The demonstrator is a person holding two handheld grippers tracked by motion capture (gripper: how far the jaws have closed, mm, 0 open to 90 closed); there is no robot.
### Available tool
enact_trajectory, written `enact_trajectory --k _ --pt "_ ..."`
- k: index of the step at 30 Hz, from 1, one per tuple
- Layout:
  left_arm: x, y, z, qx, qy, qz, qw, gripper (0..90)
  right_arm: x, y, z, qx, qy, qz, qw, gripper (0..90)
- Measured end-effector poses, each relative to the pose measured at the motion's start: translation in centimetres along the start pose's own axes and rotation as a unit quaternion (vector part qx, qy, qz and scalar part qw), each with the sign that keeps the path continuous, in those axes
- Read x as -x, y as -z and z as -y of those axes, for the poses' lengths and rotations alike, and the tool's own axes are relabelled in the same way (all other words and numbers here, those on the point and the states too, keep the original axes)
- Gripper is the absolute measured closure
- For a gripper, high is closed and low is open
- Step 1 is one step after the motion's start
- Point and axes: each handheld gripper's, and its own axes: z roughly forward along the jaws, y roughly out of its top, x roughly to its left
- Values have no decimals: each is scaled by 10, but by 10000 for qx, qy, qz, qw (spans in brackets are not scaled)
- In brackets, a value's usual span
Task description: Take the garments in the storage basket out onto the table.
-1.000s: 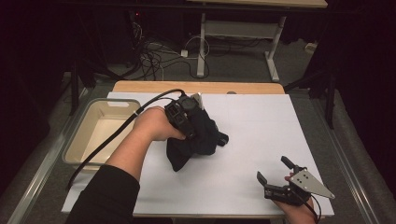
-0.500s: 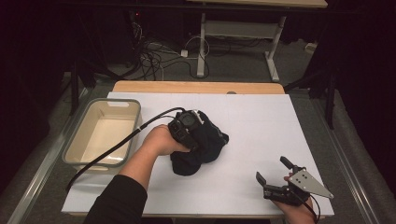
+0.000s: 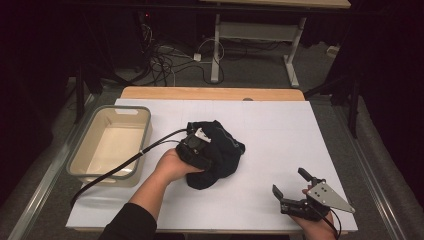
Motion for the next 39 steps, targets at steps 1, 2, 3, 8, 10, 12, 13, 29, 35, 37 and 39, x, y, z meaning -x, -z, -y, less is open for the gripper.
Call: enact_trajectory --k 1,2,3,8,10,12,13,29,35,37,39 --pt "0 -2 8 251 70 24 9997 194 -1 0 0 -10 9 -10 10000 13" --pt "0 -2 8 251 70 24 9997 180 -1 0 0 -10 9 -10 10000 13" --pt "1 -4 15 488 148 47 9987 172 -2 0 0 -12 35 -27 10000 13" --pt "1 -6 28 905 259 80 9955 145 -4 -2 0 -10 51 -47 10000 13" --pt "2 -7 32 1051 309 107 9939 119 -4 -2 0 -26 63 -58 10000 13" --pt "2 -7 36 1151 365 84 9926 82 -5 -3 0 -38 51 -68 10000 13" --pt "2 -6 38 1242 438 89 9913 56 -6 -3 1 -55 84 -78 9999 13" --pt "21 27 91 1926 730 -121 9785 0 -17 -5 -2 -18 135 -216 9997 10" --pt "30 45 124 2102 919 -97 9733 0 -25 -10 -2 -54 176 -358 9992 4" --pt "31 50 135 2191 1042 -96 9701 0 -30 -12 -2 -70 192 -432 9989 4" --pt "34 57 144 2284 1078 -139 9675 0 -34 -16 -2 -80 215 -533 9983 4"
